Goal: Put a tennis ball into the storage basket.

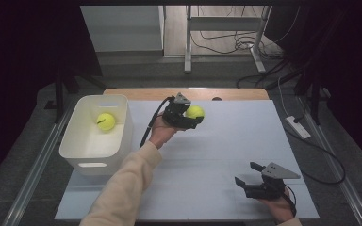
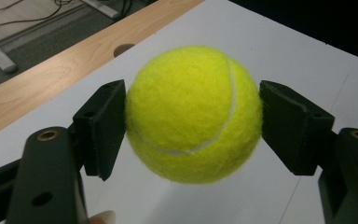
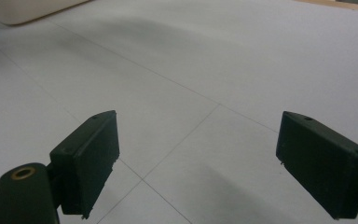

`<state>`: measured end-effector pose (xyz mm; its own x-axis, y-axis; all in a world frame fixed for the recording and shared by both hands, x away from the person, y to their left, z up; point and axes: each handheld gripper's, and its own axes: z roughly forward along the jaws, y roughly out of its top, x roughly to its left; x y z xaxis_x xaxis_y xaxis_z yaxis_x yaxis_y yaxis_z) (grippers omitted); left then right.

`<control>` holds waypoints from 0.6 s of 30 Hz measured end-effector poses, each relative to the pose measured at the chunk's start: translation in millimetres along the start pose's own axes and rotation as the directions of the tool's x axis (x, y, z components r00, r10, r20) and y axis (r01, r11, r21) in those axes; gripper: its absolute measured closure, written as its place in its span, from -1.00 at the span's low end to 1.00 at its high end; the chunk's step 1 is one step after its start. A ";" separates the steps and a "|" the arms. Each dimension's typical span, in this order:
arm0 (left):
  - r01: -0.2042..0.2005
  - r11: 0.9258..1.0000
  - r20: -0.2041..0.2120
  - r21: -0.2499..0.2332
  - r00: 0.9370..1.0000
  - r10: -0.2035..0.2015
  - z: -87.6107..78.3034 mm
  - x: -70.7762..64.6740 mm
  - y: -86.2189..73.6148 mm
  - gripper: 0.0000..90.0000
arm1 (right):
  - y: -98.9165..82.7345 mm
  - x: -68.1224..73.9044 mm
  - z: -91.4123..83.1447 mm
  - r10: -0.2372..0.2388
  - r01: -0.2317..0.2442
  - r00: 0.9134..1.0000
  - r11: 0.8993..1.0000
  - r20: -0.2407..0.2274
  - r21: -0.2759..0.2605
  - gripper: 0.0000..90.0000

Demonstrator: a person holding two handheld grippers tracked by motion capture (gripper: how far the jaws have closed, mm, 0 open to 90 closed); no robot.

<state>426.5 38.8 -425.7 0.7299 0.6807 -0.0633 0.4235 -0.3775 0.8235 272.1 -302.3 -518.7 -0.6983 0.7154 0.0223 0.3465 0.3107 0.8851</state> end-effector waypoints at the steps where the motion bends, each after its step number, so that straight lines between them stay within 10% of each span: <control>1: 0.002 1.000 0.000 -0.002 1.000 -0.002 -1.6 -0.2 -0.2 -0.39 | 0.1 0.1 0.1 -0.001 0.001 1.000 1.000 -0.001 0.000 -0.70; 18: 0.006 0.999 0.007 -0.043 1.000 -0.005 -24.5 0.0 -3.8 -0.39 | 0.6 0.7 0.4 -0.005 0.005 1.000 1.000 0.003 0.002 -0.70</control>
<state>411.7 55.6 -415.0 0.7313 0.6783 -0.0716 0.4038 -0.3460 0.8469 272.1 -301.3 -518.4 -0.6982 0.7157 0.0162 0.3444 0.3160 0.8841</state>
